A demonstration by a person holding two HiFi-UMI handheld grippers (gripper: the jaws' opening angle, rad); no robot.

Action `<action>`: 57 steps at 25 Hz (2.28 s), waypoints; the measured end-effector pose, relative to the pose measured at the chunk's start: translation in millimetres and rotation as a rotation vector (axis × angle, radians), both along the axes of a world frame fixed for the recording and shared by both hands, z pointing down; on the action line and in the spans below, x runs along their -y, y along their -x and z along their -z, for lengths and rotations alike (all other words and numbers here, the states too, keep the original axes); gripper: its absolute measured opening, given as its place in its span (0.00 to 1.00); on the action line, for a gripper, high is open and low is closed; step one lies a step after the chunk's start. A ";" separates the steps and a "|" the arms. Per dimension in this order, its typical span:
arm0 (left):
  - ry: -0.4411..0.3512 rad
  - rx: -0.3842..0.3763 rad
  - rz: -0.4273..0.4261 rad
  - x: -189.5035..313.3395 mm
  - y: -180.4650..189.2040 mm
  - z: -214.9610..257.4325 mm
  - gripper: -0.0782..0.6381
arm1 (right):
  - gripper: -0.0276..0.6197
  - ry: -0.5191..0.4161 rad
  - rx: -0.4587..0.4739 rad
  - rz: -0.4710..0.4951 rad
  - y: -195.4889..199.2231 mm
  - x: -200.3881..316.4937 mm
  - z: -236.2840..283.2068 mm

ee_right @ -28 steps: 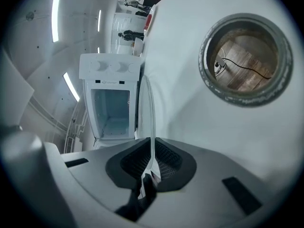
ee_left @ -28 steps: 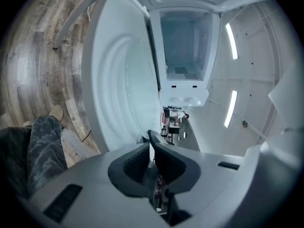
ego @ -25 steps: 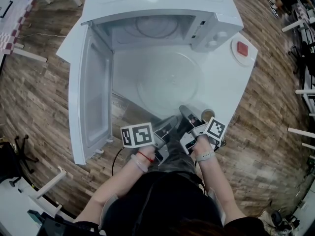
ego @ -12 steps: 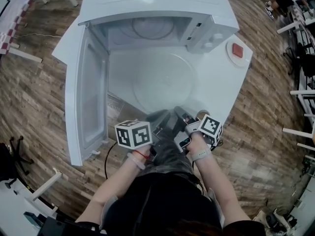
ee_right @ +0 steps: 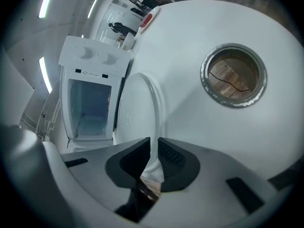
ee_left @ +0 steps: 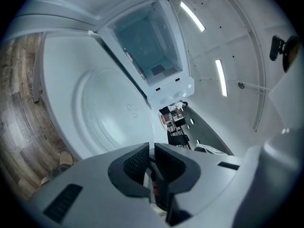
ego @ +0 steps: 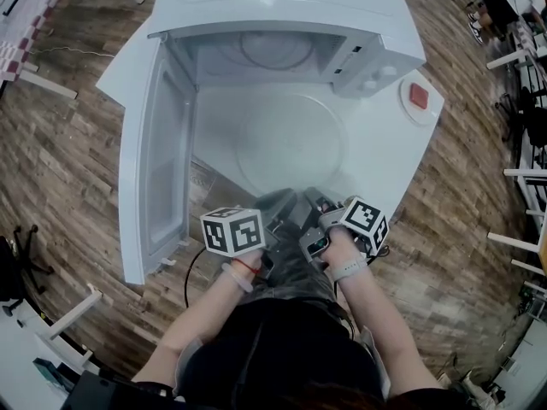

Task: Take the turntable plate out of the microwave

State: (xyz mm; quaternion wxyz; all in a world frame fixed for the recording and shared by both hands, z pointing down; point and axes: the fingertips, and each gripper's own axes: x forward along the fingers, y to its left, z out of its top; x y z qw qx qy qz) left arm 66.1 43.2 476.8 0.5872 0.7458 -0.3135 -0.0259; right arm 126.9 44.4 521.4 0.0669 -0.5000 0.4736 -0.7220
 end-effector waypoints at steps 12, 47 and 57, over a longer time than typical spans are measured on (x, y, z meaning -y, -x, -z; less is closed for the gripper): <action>0.021 -0.001 0.034 -0.9 10.1 -5.1 0.17 | 0.12 0.016 0.035 -0.029 1.4 -10.6 0.5; -0.402 0.124 0.106 -10.0 52.2 61.4 0.13 | 0.09 -1.055 -0.815 0.870 71.1 -25.7 129.1; -0.493 0.197 0.123 -25.9 58.2 72.7 0.13 | 0.08 -1.137 -0.868 0.918 83.1 -37.5 140.3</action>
